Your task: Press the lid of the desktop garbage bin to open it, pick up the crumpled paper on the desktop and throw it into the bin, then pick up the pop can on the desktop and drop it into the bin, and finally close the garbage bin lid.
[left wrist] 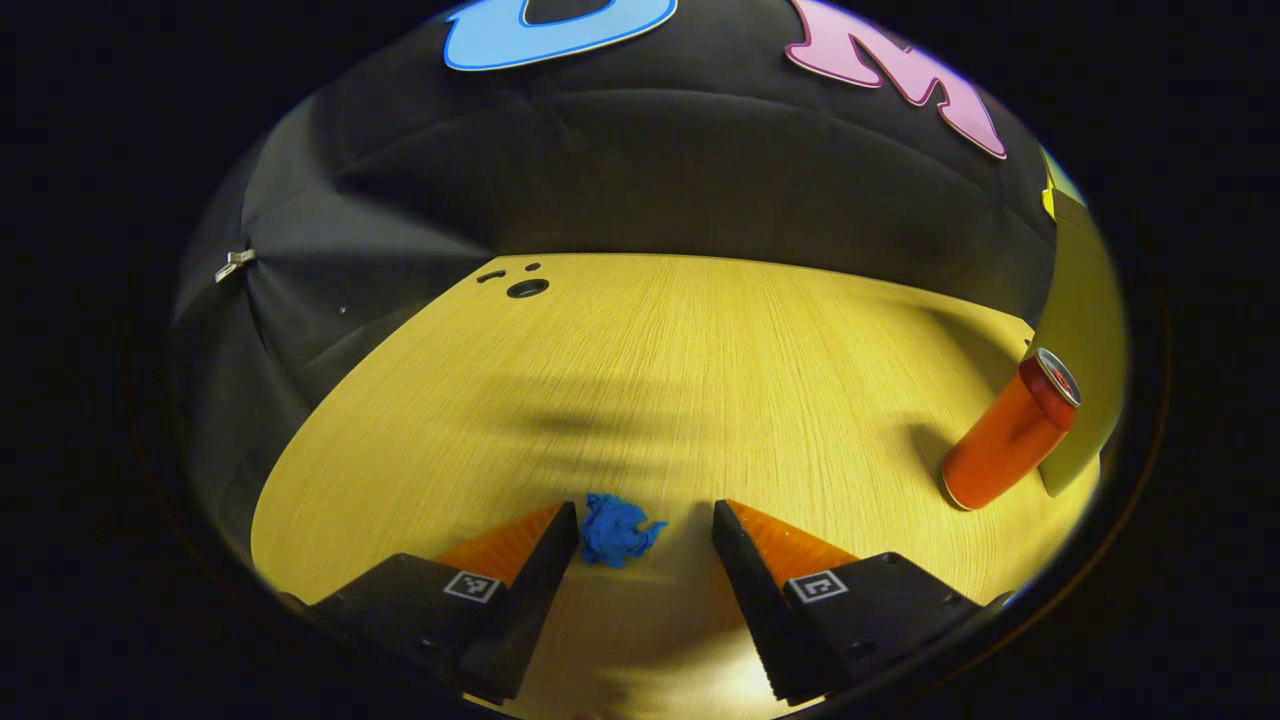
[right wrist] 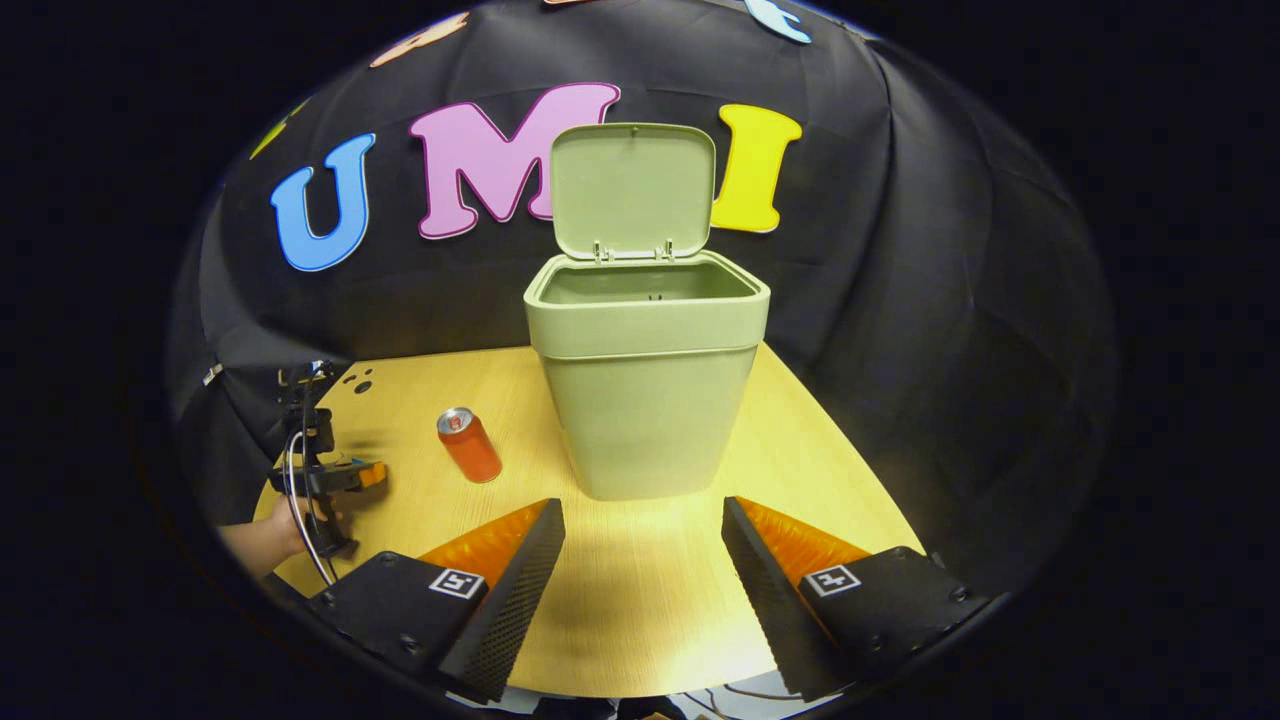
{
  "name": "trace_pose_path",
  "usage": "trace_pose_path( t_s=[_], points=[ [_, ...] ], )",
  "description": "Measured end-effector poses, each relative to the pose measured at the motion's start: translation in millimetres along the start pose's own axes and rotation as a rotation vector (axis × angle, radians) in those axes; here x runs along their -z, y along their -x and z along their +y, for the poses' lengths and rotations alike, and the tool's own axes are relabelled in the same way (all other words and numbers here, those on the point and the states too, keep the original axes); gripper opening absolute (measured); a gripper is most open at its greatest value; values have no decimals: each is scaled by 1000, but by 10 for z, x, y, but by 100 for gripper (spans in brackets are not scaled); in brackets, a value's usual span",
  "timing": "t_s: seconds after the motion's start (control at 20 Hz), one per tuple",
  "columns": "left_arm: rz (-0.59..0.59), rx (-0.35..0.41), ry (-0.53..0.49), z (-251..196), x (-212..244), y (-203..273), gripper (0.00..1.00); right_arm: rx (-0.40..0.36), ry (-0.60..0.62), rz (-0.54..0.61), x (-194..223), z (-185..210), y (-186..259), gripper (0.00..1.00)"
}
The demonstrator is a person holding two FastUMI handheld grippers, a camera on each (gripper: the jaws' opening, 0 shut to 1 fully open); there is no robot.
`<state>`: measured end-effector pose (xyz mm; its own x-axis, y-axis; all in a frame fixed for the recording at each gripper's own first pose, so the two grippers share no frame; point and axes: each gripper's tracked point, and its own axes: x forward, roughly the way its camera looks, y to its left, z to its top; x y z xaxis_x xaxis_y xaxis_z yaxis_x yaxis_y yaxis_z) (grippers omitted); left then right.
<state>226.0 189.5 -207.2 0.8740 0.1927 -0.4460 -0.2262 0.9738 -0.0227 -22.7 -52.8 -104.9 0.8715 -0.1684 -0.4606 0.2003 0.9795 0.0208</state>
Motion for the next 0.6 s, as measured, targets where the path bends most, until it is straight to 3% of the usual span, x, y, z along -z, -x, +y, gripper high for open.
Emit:
trace_pose_path(
  t_s=[0.1,0.3,0.35,0.4,0.6],
  points=[
    [-4,-5,4,20,-9,-16,84,-2,-17,9,44,27,12,100],
    [-7,0,3,80,21,6,66,-9,-15,29,133,85,14,100],
    [-10,2,10,93,14,11,57,-11,-15,29,146,104,31,100],
    [-12,5,15,103,8,12,41,-13,-18,28,157,117,46,100],
    [-6,19,3,96,20,35,29,-9,-17,28,226,97,144,100]
  ],
)
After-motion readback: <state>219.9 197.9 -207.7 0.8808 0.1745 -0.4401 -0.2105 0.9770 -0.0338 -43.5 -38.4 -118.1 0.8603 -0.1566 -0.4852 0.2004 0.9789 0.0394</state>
